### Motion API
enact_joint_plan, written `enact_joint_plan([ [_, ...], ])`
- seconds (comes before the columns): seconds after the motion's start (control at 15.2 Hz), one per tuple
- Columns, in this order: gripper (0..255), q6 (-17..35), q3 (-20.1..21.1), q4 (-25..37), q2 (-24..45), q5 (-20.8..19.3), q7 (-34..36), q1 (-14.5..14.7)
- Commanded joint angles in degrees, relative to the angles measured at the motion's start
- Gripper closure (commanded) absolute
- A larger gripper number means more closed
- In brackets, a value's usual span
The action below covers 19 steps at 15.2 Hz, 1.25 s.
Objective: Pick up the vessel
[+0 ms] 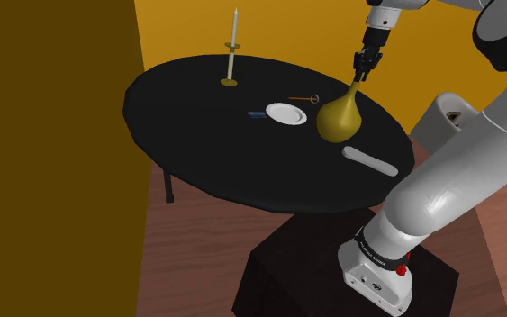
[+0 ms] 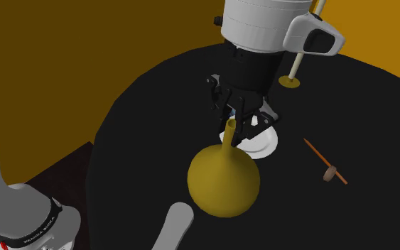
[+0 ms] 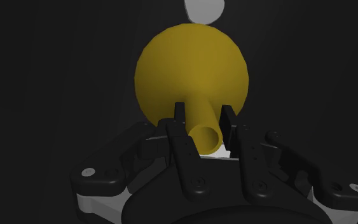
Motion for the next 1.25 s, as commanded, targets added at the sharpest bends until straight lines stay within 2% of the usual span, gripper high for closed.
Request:
enact_joint_plan([
  [0.0, 255, -0.01, 0.0, -0.02, 0.01, 0.0, 0.0, 0.0],
  [1.06, 255, -11.97, -0.38, 14.52, 2.87, 1.26, -1.68, -0.19],
  [1.19, 255, -12.1, -0.39, 14.69, 2.91, 1.28, -1.71, -0.19],
])
